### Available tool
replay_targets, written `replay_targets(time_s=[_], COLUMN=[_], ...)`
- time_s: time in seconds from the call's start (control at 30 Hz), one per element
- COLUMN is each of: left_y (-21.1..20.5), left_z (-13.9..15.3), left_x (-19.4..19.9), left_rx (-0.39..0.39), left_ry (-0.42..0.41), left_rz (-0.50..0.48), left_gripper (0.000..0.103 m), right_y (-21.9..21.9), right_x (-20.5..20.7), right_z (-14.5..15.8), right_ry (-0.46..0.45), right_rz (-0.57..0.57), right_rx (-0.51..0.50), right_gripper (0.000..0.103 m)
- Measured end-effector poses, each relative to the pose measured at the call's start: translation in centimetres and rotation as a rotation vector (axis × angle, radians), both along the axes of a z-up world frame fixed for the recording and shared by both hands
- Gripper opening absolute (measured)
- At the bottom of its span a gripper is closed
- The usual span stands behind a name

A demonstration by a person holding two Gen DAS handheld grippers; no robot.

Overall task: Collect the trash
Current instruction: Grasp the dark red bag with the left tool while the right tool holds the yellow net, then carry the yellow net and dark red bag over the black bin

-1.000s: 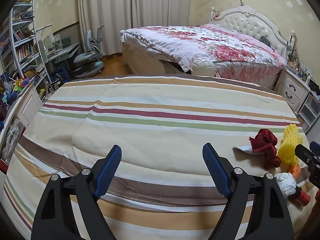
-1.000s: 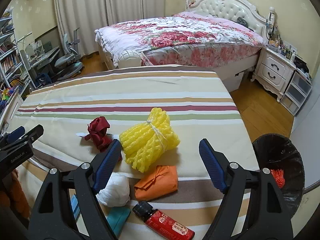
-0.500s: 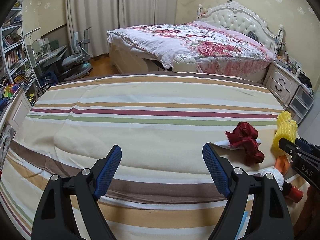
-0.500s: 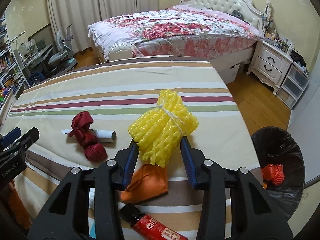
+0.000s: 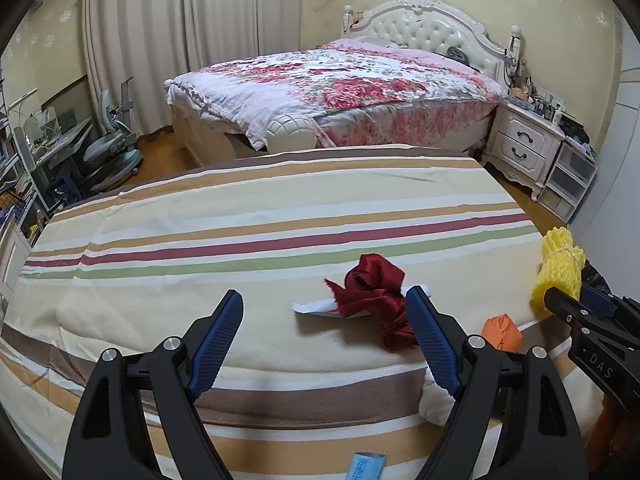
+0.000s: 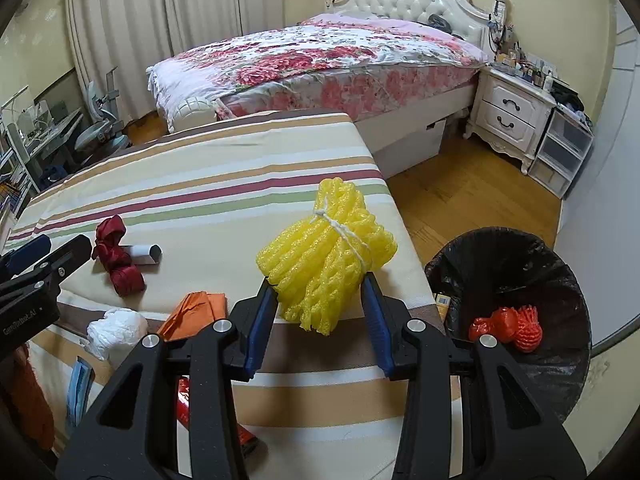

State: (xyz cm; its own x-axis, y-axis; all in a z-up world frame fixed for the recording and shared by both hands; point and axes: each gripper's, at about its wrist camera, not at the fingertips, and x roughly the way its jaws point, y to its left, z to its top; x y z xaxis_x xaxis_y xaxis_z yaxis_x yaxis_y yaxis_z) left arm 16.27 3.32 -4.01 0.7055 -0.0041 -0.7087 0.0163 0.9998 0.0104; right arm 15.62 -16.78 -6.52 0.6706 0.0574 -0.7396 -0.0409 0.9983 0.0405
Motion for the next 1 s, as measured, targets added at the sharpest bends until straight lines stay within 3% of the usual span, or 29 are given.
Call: replay_targets(time_s=[0.1,0.27,0.4,1.0], left_y=[-0.9,-1.8,-1.7,-0.8], left_z=[-0.5,-1.6,-1.7,1.8], left_x=[0.6,1.2,0.9,-2.1], left_rx=[0.011,0.021,-0.013,-0.073], left_ry=[0.017,0.061,0.069,-0.028], left_rz=[-0.018,-0.05,-0.067,-0.079], left_gripper=[0.078,0.042,0.025,0.022], right_y=[-0.5,-1.2,-1.2,-2.6], right_x=[-0.1,-0.3,-0.3,-3.2], right_z=[0.0,-0.2,-0.2,1.2], right_ry=[-0.003,-0.005,-0.006,-0.052], right_rz=[-0.006,-0.003,-0.005,-0.039], right_rx=[0.009,0.021,0.02,0.009], right_gripper=[0.041,0.041,0.041,0.041])
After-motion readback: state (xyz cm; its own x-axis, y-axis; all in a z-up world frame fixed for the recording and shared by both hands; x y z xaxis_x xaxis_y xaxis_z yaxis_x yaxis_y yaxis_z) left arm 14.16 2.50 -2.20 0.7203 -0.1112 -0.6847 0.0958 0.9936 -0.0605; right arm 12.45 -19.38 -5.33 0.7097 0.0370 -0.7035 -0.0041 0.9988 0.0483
